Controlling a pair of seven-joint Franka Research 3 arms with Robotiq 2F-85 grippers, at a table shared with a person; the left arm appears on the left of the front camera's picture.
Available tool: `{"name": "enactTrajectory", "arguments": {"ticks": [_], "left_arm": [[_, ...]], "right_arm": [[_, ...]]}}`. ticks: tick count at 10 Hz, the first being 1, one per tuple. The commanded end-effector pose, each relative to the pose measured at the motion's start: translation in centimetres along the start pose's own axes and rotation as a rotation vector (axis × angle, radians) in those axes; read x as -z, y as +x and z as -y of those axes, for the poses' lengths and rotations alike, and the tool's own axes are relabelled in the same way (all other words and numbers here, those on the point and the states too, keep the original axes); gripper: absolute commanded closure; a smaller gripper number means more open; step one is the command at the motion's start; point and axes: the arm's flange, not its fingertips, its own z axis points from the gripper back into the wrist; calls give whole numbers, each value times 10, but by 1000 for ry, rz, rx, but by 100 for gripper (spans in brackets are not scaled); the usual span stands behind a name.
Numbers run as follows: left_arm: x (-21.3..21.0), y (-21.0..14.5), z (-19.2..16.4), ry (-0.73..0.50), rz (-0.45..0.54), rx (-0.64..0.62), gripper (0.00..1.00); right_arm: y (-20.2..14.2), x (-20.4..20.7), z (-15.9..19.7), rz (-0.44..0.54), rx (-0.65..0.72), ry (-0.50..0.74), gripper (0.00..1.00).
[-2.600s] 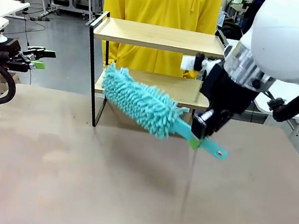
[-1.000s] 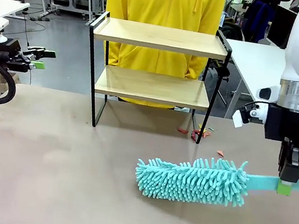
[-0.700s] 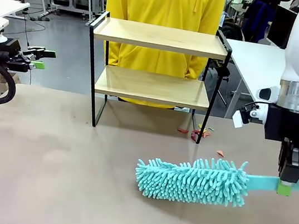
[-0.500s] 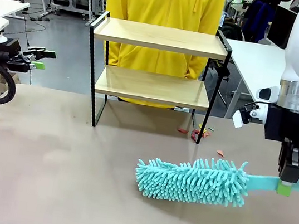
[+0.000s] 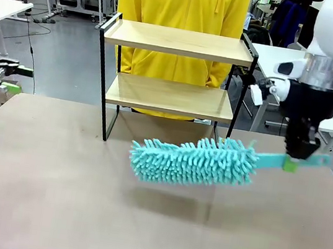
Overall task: Clean the shelf.
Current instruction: Hand the Duster back to the human.
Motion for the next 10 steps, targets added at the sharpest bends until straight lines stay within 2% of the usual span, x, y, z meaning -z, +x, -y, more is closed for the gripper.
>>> {"name": "enactTrajectory", "arguments": {"ticks": [1, 4, 7, 8, 9, 10], "left_arm": [[12, 18, 58, 27, 19, -123, 0], [71, 32, 121, 19, 85, -222, 0], [130, 45, 123, 22, 164, -190, 0], [149, 44, 115, -32, 131, -215, 0], [115, 37, 128, -1, 138, -196, 0], [115, 37, 128, -1, 138, -196, 0]], "right_arm": [[1, 5, 18, 149, -135, -28, 87], [11, -4, 41, 266, -223, -65, 87], [10, -3, 41, 245, -243, -128, 87], [15, -2, 38, 230, -202, -90, 87], [15, -2, 38, 230, -202, -90, 87], [15, -2, 38, 230, -202, -90, 87]]}}
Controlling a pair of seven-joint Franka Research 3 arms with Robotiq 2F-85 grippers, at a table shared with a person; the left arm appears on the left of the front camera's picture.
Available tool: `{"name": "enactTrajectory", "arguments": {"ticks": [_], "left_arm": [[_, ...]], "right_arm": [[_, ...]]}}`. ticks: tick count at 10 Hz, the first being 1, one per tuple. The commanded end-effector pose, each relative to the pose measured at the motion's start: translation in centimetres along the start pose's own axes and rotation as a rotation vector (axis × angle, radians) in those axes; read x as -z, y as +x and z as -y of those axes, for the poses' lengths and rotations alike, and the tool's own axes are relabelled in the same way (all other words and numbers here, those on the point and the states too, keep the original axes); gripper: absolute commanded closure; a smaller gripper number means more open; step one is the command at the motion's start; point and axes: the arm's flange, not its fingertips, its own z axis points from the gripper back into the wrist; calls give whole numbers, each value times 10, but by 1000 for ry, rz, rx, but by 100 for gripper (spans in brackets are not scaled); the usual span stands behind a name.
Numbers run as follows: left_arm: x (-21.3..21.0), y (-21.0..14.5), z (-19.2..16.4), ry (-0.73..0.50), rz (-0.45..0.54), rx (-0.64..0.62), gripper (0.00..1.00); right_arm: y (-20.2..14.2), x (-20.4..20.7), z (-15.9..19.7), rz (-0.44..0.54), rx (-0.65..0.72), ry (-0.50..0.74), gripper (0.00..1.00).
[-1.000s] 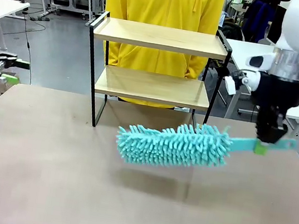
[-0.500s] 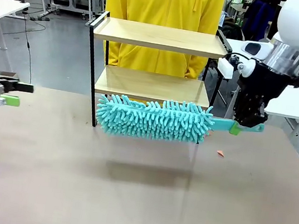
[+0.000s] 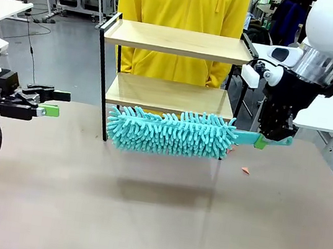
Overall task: Clean the shelf.
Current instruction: Hand the Duster back to the human.
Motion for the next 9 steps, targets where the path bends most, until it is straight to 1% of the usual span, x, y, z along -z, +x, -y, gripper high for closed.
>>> {"name": "enactTrajectory", "arguments": {"ticks": [1, 2, 3, 4, 5, 7, 8, 9], "left_arm": [[-18, -1, 5, 8, 1, 1, 0], [-18, -1, 5, 8, 1, 1, 0], [-9, -1, 0, 13, -4, -2, 0], [16, -7, 7, 5, -4, 14, 0], [34, -10, 14, -30, 29, 5, 0], [65, -20, 24, -62, 62, -12, 0], [79, -25, 30, -95, 82, -45, 0], [93, -28, 40, -133, 81, -43, 0]], "right_arm": [[0, -1, 0, 8, 6, 1, 87], [0, -1, 0, 8, 6, 1, 87], [0, -1, 0, 8, 6, 1, 87], [0, -1, 0, 8, 6, 1, 87], [0, -1, 0, 8, 6, 1, 87], [0, -1, 0, 8, 6, 1, 87], [0, -1, 0, 8, 6, 1, 87], [0, -1, 0, 8, 6, 1, 87]]}}
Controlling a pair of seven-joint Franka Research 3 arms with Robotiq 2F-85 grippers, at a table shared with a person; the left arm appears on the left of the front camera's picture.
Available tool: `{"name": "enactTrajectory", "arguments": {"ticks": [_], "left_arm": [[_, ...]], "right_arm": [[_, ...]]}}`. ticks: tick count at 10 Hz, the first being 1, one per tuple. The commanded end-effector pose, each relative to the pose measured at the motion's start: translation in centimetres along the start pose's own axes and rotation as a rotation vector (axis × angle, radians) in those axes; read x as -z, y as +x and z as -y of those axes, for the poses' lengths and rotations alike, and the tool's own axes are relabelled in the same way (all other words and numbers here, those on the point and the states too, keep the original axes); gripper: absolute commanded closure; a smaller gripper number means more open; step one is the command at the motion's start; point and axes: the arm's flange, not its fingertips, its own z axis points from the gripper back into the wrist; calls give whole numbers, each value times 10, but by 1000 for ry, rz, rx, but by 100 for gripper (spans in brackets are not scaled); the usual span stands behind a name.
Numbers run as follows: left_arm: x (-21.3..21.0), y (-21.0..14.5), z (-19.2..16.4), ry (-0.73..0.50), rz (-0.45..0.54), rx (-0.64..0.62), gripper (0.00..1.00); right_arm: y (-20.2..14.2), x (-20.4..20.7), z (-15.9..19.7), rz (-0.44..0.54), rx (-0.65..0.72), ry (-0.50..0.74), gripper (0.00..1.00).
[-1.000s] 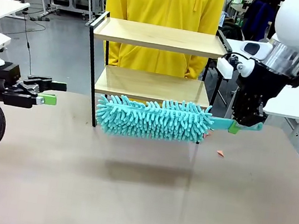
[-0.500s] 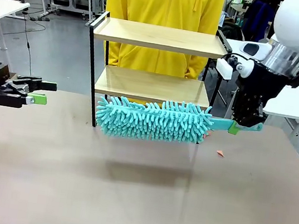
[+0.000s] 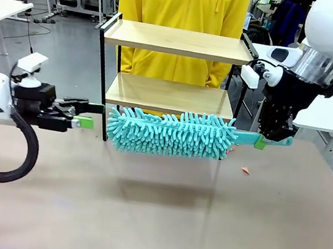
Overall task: Clean the shelf.
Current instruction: Hand the Duster back to the human.
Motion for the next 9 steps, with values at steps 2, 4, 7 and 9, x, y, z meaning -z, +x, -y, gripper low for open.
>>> {"name": "enactTrajectory", "arguments": {"ticks": [2, 4, 7, 9], "left_arm": [[27, -14, 39, -30, 28, 16, 0], [43, -21, 41, -2, 6, 37, 0], [69, -23, 44, -23, 5, 51, 0], [88, -29, 46, -56, -15, 34, 0]], "right_arm": [[0, -1, 0, 11, 5, -1, 87], [0, -1, 0, 11, 5, -1, 87], [0, -1, 0, 11, 5, -1, 87], [0, -1, 0, 11, 5, -1, 87]]}}
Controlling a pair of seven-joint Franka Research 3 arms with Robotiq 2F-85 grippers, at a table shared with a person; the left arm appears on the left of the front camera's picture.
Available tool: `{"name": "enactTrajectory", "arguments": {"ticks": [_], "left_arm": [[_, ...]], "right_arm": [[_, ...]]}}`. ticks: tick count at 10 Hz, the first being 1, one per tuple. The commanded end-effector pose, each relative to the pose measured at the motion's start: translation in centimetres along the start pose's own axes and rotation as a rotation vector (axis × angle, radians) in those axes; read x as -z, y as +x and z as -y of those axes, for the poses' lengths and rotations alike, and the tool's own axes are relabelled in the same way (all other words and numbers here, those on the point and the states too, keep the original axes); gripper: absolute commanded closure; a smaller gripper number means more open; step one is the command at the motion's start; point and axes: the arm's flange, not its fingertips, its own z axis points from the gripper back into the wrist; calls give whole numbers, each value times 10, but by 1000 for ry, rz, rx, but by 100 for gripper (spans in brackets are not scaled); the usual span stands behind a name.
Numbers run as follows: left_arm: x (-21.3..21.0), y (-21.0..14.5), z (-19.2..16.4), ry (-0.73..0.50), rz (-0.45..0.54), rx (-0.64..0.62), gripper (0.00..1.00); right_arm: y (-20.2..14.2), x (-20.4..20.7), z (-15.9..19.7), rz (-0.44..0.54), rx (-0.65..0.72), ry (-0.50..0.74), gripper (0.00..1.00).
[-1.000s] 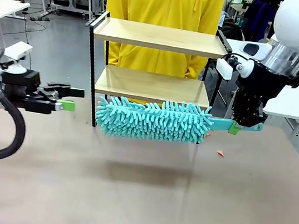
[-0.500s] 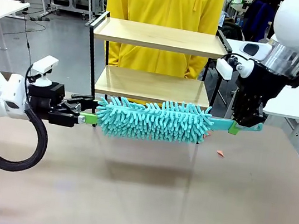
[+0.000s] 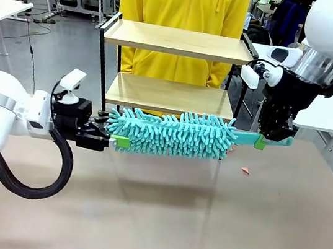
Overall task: Clean the shelf.
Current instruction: Hand the Duster back to the human.
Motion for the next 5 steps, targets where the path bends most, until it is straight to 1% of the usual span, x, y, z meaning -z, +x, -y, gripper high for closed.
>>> {"name": "enactTrajectory", "arguments": {"ticks": [1, 3, 4, 5], "left_arm": [[13, -13, 35, -15, -6, -2, 0], [20, -15, 37, -32, 16, -1, 0], [22, -17, 37, -39, 33, -2, 8], [22, -17, 39, -47, 23, 2, 58]], "right_arm": [[0, -1, 0, 11, 5, -1, 87], [0, -1, 0, 11, 5, -1, 87], [0, -1, 0, 11, 5, -1, 87], [0, -1, 0, 11, 5, -1, 87]]}}
